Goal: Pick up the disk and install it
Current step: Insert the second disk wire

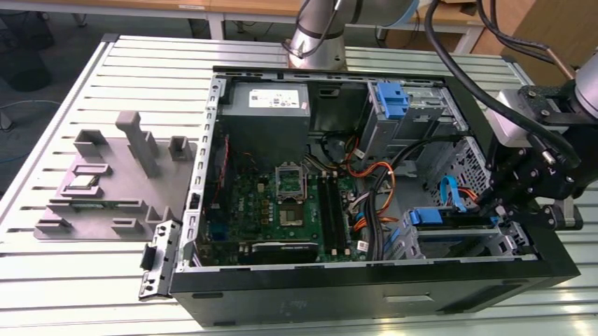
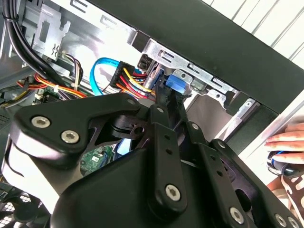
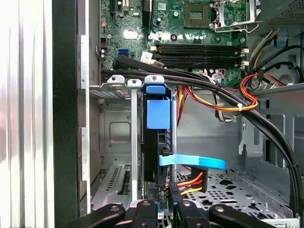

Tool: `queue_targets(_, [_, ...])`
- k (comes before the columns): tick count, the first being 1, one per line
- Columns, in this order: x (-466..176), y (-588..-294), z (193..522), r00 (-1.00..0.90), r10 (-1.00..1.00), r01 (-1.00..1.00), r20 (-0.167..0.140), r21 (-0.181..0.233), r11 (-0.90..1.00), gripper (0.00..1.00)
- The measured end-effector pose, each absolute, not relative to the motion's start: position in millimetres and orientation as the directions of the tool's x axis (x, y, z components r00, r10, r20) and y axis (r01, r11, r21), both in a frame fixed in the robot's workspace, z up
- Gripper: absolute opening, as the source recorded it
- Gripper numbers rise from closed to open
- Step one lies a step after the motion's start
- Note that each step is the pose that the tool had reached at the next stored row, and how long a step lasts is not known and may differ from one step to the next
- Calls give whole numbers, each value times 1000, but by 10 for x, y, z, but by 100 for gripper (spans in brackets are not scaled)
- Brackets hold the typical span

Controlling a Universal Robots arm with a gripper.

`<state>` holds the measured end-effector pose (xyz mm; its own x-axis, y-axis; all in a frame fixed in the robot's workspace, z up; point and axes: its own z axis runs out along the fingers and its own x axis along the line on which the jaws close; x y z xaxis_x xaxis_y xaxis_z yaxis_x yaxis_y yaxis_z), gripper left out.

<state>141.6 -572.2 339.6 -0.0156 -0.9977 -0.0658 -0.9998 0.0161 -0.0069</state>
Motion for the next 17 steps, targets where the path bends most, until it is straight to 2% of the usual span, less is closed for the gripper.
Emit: queue_targets(17, [1415,-5669,3338,-10,-998,-1000,-57,-7,10,24])
